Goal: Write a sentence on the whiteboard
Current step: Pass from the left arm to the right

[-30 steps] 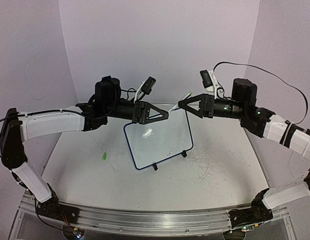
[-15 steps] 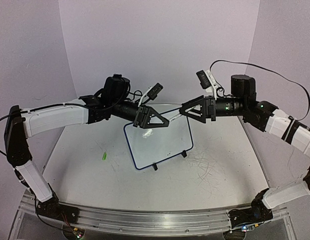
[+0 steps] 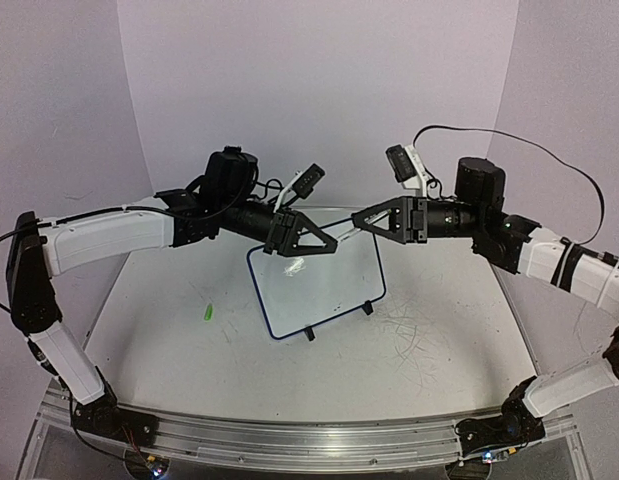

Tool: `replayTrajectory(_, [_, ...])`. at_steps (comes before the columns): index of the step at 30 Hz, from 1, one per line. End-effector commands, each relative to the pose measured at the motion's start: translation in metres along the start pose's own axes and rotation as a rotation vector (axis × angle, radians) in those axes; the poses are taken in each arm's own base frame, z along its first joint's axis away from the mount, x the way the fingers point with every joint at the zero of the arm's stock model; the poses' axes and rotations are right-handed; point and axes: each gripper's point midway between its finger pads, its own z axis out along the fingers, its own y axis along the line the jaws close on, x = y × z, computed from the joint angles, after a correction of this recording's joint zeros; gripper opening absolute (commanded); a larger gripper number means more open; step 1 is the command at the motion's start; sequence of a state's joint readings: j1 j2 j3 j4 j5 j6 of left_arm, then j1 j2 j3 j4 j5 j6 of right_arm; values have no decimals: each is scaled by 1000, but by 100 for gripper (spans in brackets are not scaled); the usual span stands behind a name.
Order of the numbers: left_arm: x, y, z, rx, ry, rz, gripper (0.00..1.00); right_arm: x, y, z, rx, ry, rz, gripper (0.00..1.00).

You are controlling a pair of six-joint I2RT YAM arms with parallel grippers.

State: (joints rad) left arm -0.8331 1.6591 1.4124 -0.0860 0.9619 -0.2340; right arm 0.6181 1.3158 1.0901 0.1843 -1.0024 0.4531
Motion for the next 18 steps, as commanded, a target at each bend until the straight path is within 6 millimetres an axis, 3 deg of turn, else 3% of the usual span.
replayTrajectory(1, [-30, -30, -10, 32, -62, 102, 0, -4, 13, 10, -83, -5, -22, 38])
replayTrajectory(13, [-34, -38, -13, 46, -100, 110, 0, 7, 12, 25, -118, 35, -17, 35])
replayTrajectory(18, [-34, -39, -14, 50, -104, 108, 0, 10, 12, 31, -130, 46, -13, 24])
